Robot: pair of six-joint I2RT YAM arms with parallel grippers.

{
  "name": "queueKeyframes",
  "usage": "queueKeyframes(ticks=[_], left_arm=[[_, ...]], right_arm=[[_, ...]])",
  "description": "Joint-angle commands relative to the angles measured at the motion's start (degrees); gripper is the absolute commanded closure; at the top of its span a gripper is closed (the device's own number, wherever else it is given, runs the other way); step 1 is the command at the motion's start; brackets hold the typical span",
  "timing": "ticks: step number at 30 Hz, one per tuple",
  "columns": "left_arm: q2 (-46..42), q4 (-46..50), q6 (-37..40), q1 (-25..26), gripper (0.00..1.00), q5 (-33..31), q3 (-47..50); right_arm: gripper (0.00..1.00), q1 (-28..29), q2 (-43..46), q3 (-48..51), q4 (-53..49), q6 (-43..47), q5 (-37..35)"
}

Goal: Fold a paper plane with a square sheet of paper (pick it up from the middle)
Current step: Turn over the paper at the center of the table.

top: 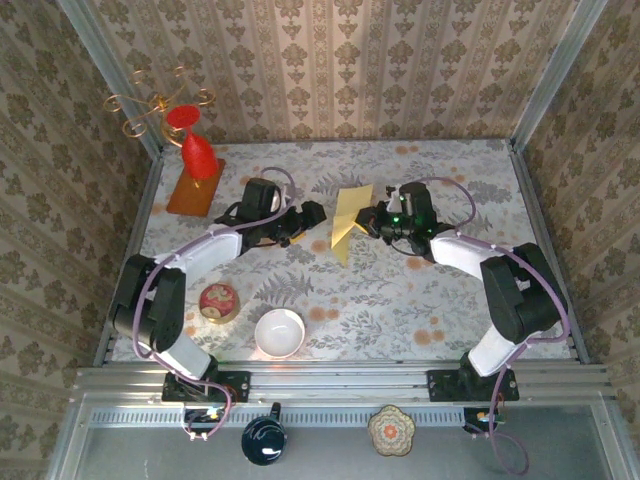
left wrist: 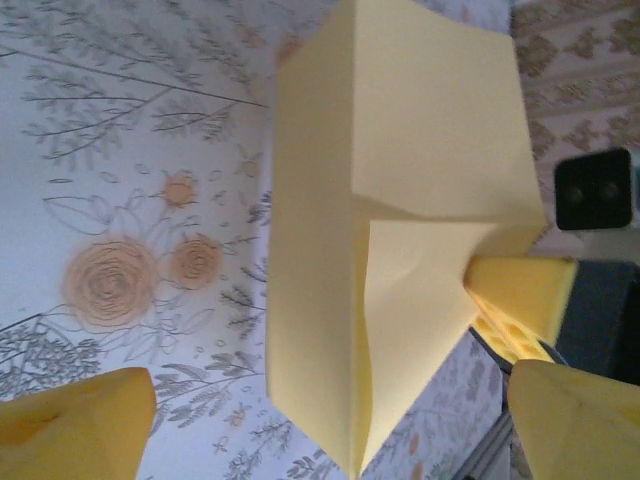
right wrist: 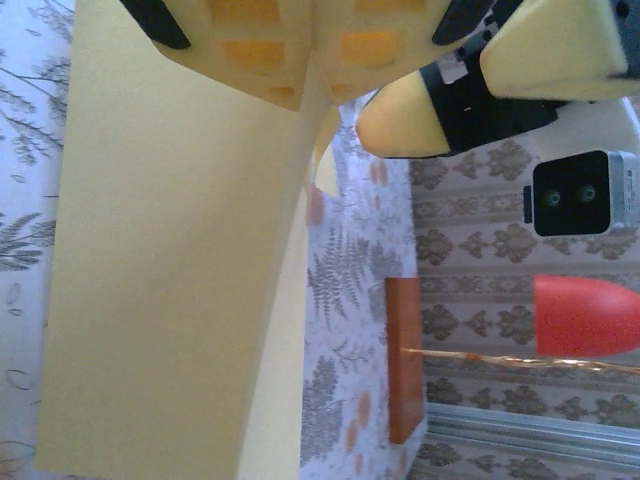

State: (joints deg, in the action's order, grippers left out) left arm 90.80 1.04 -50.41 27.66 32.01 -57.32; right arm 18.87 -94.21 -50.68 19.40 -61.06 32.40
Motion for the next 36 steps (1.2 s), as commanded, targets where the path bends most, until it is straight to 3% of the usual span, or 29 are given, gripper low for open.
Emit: queueKeyframes(ticks=[1,8,19,36], left_arm=[[-2.68,-6.63,-2.77,-0.28,0.01,4.46,0.89],[-3.66,-14.91,-7.93,1.02,0.0,9.59,2.13],[-0.33,-20.11,-12.44,3.44,0.04,13.44,1.65],[0.7,-25.52,-15.18,3.28,0.48,14.9,3.35]], right_arm=[[0.98,-0.46,1.4,0.1,6.67,-4.62,4.03],[0.98,-0.95,2.31,-0.92,9.85,-7.8,6.94],[0.98,-1.45,2.57,-0.06,17.09,-12.68,10.32],[0.97,-2.2,1.82,2.25,19.47,-13.87,12.68]])
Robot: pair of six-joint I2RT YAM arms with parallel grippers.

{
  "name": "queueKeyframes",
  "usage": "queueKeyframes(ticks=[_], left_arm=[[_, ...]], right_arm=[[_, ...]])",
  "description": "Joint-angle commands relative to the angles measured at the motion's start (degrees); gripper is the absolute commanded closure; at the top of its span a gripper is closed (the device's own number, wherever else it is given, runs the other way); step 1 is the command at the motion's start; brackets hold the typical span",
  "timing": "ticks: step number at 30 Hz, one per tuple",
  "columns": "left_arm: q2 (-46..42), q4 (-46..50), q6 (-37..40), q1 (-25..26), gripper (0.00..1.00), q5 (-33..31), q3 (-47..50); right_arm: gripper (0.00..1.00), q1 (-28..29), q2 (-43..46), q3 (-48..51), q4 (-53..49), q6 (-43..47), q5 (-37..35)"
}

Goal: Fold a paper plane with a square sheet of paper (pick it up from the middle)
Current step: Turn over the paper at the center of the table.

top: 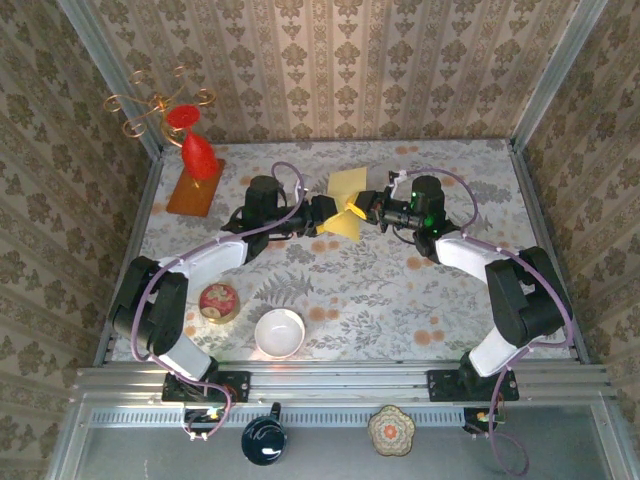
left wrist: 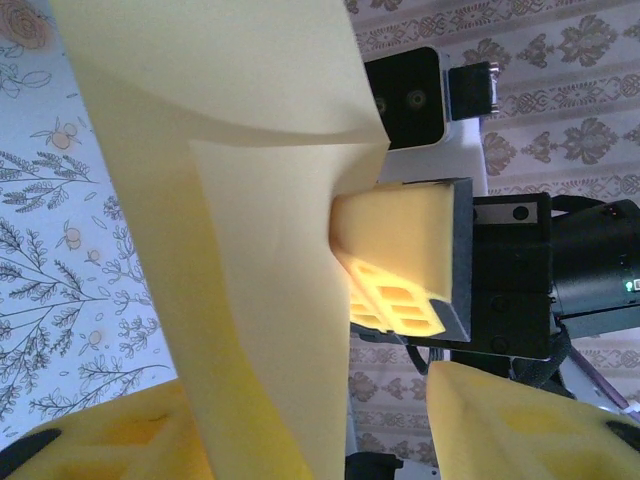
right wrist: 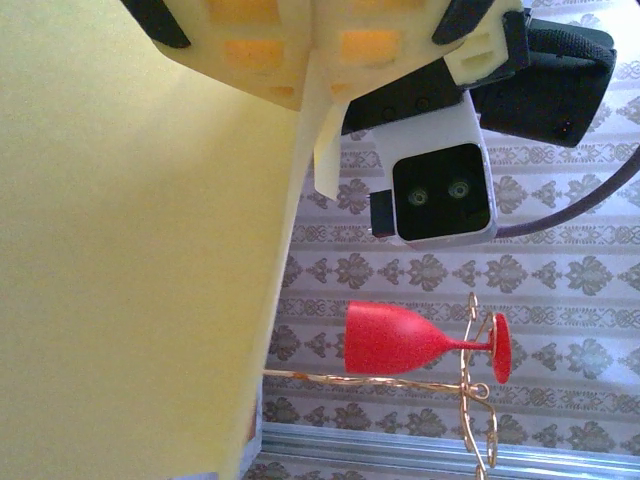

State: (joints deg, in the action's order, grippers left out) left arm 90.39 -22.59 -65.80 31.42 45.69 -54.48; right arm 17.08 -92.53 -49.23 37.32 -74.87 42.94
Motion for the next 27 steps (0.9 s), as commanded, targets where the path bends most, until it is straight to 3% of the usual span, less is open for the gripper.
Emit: queueKeyframes(ticks=[1,11,15,18,23,27], left_arm=[[1.19,-1.76,0.36,-0.56,0.49,1.24,0.52],[2.26,-2.09,1.11,-0.57,0.68,2.3,0.5],[2.51,-1.23,1.76,-0.74,0.76,2.09,0.27],[2.35,1.41,3.3,-0.92,0.79,1.27,0.1],[1.26,11.09,9.49,-1.75,0.83,-0.9,-1.29],[-0.09,31.5,22.52,-1.59,0.85,-8.08,-7.27]], right_arm=[[0.97,-0.43,0.16,0.93,1.44,0.07,2.28],[0.94,-0.7,0.81,1.51,-0.94,1.24,3.29],[0.82,-1.13,1.68,1.68,-3.57,2.63,3.21],[0.67,-2.09,3.23,2.16,-8.68,5.23,2.09],[0.56,-4.95,7.65,2.77,-21.64,12.58,-2.6],[0.54,-6.62,11.43,1.55,-32.52,18.97,-7.84]])
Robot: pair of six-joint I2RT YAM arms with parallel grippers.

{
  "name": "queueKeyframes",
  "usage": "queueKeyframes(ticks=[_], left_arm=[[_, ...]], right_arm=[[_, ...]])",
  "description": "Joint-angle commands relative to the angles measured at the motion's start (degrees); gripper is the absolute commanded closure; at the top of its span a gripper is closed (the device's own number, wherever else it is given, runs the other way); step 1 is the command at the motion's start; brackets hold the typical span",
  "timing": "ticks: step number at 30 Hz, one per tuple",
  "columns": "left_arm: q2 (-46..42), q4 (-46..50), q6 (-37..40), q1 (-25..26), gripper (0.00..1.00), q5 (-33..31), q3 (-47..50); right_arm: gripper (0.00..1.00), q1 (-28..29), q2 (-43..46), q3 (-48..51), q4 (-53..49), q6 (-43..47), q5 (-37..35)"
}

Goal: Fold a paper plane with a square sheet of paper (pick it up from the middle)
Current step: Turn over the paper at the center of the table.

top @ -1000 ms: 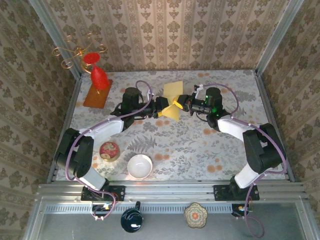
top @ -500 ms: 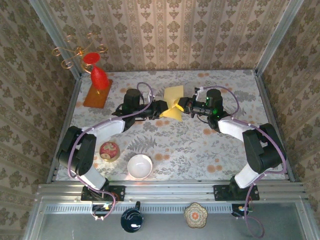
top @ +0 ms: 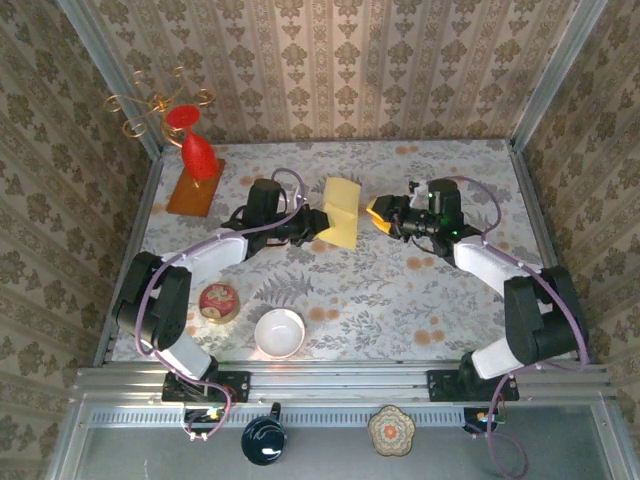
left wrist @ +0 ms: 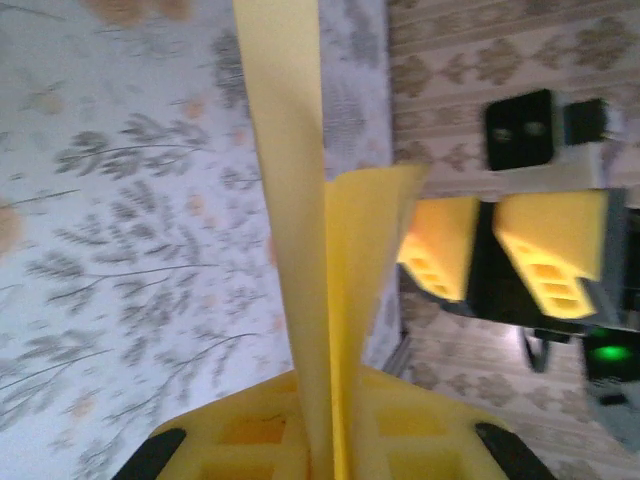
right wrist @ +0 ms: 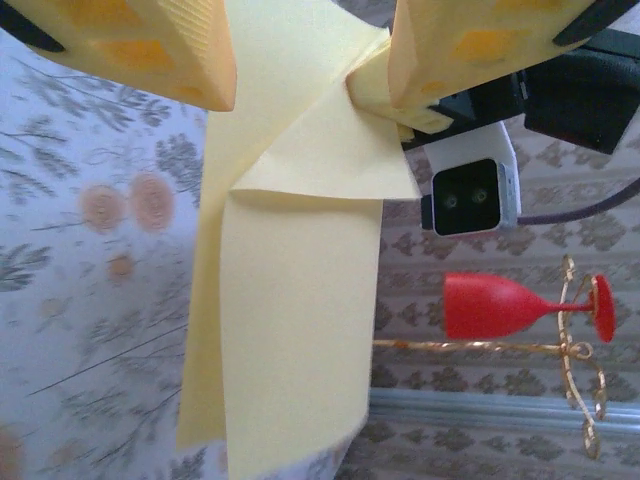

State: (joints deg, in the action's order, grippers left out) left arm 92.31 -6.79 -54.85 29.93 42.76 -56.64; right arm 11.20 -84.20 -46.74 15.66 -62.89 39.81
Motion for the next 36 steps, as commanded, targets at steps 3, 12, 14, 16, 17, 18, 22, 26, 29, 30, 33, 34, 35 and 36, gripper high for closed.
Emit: queueKeyframes(ticks=[3,12,14,16,17,18,22,26,29,30,33,34,35,36], left_arm=[[-1.85,34.25,22.46,1.6,0.86,-18.33,-12.76],[7.1,62.02,34.26,11.21,0.87,-62.18,-31.17],[10.63,64.81,34.11,13.48,0.87,-69.18,-34.15],[14.21,66.23,33.76,15.32,0.87,-73.5,-36.29],[15.71,66.41,33.38,16.19,0.87,-75.23,-36.94],[17.48,66.46,32.99,17.04,0.87,-76.87,-37.58],[23.54,64.69,30.67,19.77,0.87,-78.28,-39.84],[28.1,61.6,29.26,22.1,0.86,-72.93,-41.16],[29.34,58.37,28.21,22.7,0.79,-63.8,-40.53],[28.91,56.75,27.9,22.6,0.75,-60.0,-39.72],[26.47,51.93,26.87,21.99,0.63,-50.45,-36.84],[25.31,50.52,26.33,21.48,0.59,-47.29,-35.97],[24.17,49.38,25.89,20.95,0.56,-44.93,-35.15],[22.71,47.93,25.48,20.27,0.52,-42.36,-34.08]], right_arm=[[0.53,-1.08,6.43,-2.54,-18.43,11.77,-9.62],[0.53,-2.19,10.77,-4.0,-26.8,16.79,-17.58],[0.53,-2.49,11.34,-3.33,-27.12,16.8,-18.48],[0.53,-2.89,11.97,-2.61,-27.27,16.54,-19.36],[0.53,-3.02,12.28,-2.2,-27.36,16.43,-19.68],[0.54,-3.28,12.71,-1.73,-27.43,16.33,-20.21],[0.54,-4.81,14.5,0.78,-27.97,15.28,-22.11],[0.54,-6.15,16.19,3.19,-28.74,14.56,-23.35],[0.54,-6.67,17.43,4.43,-30.02,14.76,-24.55],[0.54,-6.8,17.81,4.7,-30.43,14.88,-24.72],[0.54,-6.98,18.53,5.08,-31.51,15.49,-25.38],[0.54,-6.98,18.63,5.08,-31.72,15.67,-25.48],[0.54,-6.99,18.59,5.0,-31.76,15.85,-25.49],[0.53,-6.98,18.49,4.83,-31.72,16.08,-25.28]])
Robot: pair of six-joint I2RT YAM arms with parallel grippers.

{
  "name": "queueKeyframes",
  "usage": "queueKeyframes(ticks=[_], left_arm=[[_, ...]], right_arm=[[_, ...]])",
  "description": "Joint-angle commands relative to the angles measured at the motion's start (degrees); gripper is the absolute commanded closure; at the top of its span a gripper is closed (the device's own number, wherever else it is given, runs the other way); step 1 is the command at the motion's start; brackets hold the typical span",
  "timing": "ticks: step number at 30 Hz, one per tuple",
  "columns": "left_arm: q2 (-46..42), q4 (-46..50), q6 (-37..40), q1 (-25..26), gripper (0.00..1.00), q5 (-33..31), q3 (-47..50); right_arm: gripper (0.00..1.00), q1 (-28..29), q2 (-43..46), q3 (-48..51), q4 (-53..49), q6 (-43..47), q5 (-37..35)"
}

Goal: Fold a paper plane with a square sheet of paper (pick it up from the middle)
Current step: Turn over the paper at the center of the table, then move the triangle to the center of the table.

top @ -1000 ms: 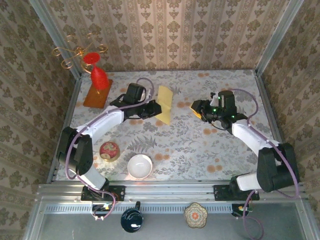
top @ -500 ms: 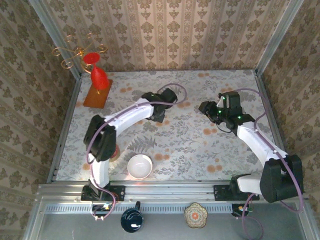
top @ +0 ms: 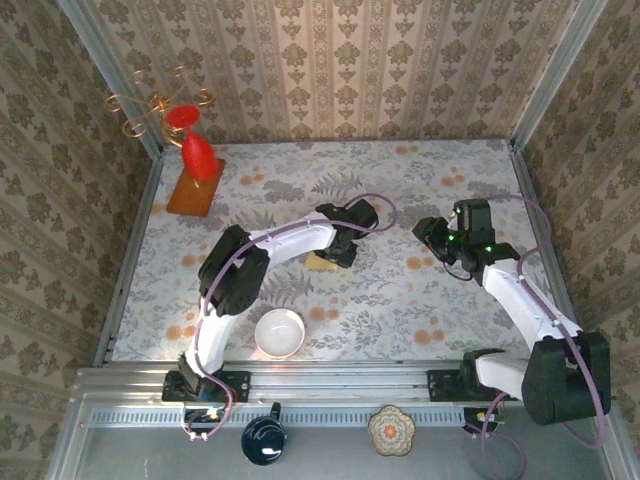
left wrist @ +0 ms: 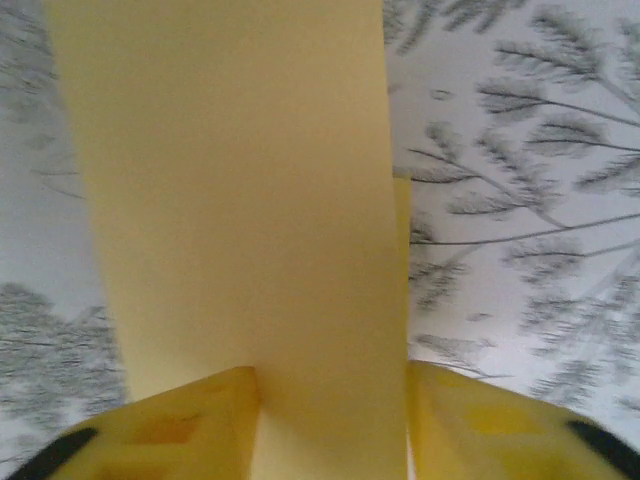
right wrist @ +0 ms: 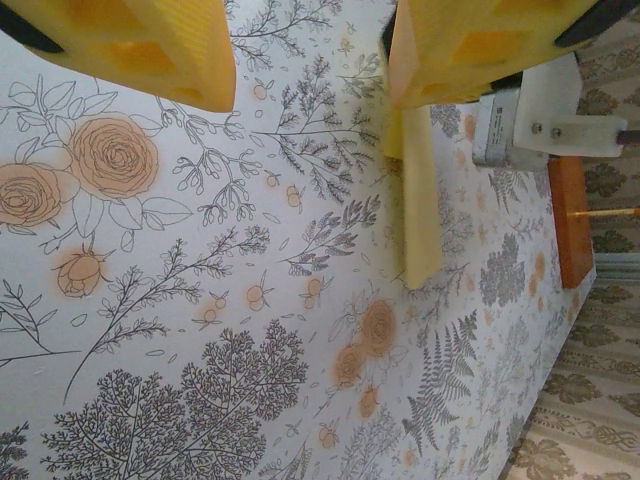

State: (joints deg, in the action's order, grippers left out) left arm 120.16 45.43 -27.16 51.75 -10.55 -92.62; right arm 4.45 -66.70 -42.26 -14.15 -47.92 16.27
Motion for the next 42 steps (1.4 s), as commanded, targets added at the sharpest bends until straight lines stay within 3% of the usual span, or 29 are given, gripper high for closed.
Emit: queueKeyframes(ticks=[1,7,13,19,31,42], left_arm=[[-6.82,-5.98,-2.68,-2.36,0.47,13.36,3.36],[-17.37,-16.0,-7.44,-9.17,0.33,24.26,14.3],[-25.35,-22.38,-12.0,-17.19,0.28,27.77,27.02],[-29.82,-27.91,-16.91,-22.84,0.25,30.91,36.58],[-28.44,-30.3,-19.06,-24.12,0.24,32.86,38.75],[-26.66,-31.27,-19.68,-24.06,0.24,35.04,38.81]], right_arm=[[0.53,-0.16,0.51,0.1,-1.7,1.4,-1.15],[0.54,4.86,-5.66,-3.77,-0.16,2.36,1.77],[0.61,18.26,-17.79,-10.02,4.77,0.91,3.49],[0.7,26.88,-29.52,-15.85,10.17,-2.12,7.45],[0.74,28.75,-39.89,-15.32,16.02,-6.24,11.76],[0.74,28.3,-43.96,-13.76,14.23,-3.91,10.5]])
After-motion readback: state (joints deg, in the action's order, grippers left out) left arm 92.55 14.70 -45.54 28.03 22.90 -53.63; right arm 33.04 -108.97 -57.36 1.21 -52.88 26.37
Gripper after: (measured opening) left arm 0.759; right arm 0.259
